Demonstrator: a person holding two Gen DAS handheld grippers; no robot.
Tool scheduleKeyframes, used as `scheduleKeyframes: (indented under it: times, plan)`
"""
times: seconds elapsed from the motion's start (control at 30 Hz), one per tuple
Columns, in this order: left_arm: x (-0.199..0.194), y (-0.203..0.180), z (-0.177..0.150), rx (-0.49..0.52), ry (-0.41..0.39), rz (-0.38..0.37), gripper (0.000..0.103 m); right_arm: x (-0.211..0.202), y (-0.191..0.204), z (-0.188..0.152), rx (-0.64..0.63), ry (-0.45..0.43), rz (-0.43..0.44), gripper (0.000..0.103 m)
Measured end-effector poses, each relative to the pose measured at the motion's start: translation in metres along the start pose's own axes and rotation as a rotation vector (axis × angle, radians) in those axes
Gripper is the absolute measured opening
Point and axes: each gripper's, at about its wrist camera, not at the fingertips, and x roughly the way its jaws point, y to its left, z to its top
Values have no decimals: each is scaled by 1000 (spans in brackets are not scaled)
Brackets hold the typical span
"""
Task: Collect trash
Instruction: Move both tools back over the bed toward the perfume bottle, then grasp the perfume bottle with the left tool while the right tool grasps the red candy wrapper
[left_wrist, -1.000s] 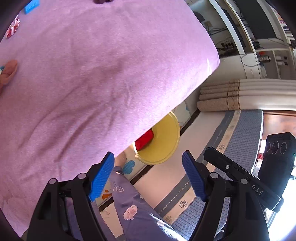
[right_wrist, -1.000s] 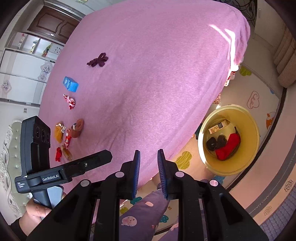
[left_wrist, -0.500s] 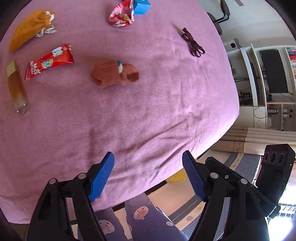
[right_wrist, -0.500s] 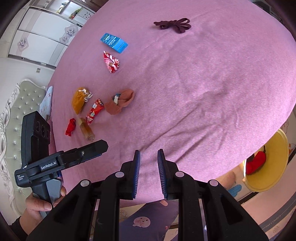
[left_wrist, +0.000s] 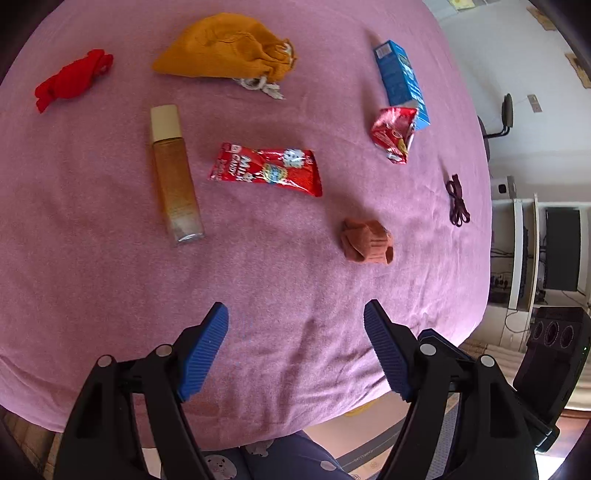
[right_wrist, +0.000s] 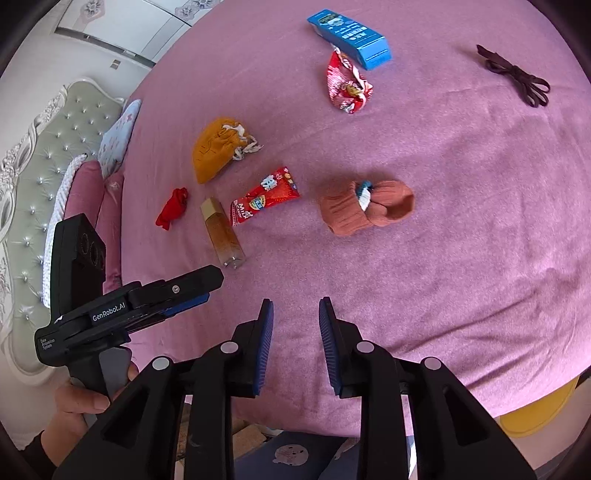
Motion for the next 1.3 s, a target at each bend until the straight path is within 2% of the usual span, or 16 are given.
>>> scheduleKeyframes:
  times: [0.23, 0.33, 0.83, 0.93, 1.0, 1.03, 1.07, 1.17, 1.3]
  plan:
    - [3, 38, 24, -123, -38, 25, 75, 35, 25, 49, -88, 59, 17, 29]
    - [11, 49, 33, -154, -38, 42, 75, 50, 30, 64, -117, 82, 16, 38]
    - [62, 75, 71, -226, 10, 118, 73, 108, 47, 104, -245, 195, -8, 38]
    - [64, 76, 76, -232, 9, 159, 59, 116, 51, 110, -279, 215, -14, 38]
    - [64, 78, 79, -233, 15, 196, 42, 120, 55, 114, -306, 229, -21, 39]
    - [63, 80, 78, -239, 13, 197, 41, 121, 57, 117, -318, 237, -24, 39]
    - [61, 82, 78, -245, 11, 186, 35, 123, 59, 119, -331, 242, -25, 40]
    - [53, 88, 77, -252, -2, 167, 34, 128, 70, 123, -402, 257, -45, 43]
    - [42, 96, 71, -290, -20, 120, 34, 141, 89, 120, -579, 310, -79, 43]
